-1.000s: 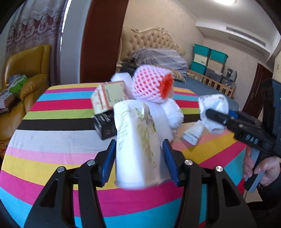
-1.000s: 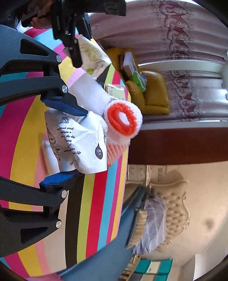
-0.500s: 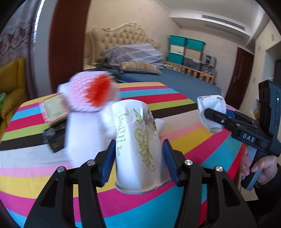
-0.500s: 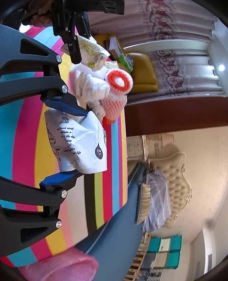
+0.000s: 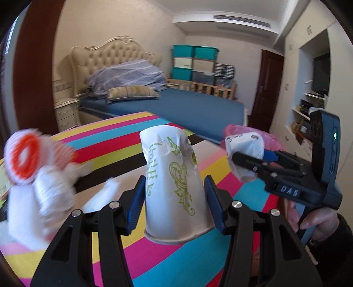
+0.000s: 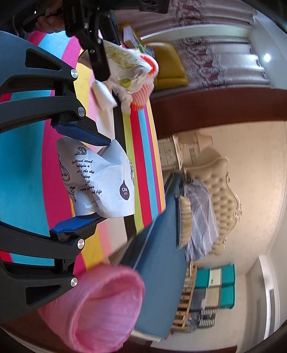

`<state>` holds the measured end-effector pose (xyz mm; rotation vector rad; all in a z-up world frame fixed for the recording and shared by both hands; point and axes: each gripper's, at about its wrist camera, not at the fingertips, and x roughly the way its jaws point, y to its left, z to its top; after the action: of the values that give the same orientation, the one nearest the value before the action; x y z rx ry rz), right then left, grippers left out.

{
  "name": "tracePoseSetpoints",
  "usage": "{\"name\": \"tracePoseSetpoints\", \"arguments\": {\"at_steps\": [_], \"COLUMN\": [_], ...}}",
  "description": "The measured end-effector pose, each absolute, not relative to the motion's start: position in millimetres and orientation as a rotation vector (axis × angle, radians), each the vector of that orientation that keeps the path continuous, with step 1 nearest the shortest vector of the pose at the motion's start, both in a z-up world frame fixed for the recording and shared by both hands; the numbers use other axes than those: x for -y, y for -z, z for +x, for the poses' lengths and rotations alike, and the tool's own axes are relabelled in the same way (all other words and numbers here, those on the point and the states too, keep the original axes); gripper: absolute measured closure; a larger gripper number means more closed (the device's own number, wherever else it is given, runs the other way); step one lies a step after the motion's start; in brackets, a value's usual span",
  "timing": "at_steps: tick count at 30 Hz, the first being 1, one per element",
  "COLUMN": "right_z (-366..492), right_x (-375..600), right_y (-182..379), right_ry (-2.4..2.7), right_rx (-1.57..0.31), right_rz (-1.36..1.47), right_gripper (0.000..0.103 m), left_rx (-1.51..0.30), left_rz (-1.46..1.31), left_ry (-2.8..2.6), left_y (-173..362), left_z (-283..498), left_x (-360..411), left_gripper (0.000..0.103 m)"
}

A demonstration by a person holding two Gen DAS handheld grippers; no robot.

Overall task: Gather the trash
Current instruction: 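Carry the paper cup and wrapper to the wastebasket and release both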

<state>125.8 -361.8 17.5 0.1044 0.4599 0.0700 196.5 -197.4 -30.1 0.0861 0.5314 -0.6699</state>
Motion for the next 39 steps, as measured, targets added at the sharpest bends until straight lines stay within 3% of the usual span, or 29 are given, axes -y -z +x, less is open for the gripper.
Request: {"name": "tracePoseSetpoints", "arguments": {"at_steps": [20, 33, 36, 37, 39], "right_z": [80, 90, 91, 93, 90], "right_x": [536, 580, 589, 592, 597], "right_y": [-18, -9, -5, -3, 1], "right_ry": [0.251, 0.287, 0.277, 0.272, 0.301], "right_rx": [-0.427, -0.425, -0.407, -0.402, -0.404], "right_rz": [0.171, 0.203, 0.213, 0.218, 0.228], "right_gripper": [0.045, 0.044, 0.042, 0.031, 0.025], "left_rx": [-0.541, -0.603, -0.640, -0.643, -0.622], "left_rz": [0.166, 0.171, 0.167, 0.162, 0.152], "left_ry": [0.997, 1.005, 1.033, 1.031, 0.993], "left_y": [9, 29, 32, 32, 28], "left_z": [260, 299, 313, 317, 323], "left_x": [450, 534, 554, 555, 555], "left_gripper": [0.051, 0.048, 0.037, 0.032, 0.026]}}
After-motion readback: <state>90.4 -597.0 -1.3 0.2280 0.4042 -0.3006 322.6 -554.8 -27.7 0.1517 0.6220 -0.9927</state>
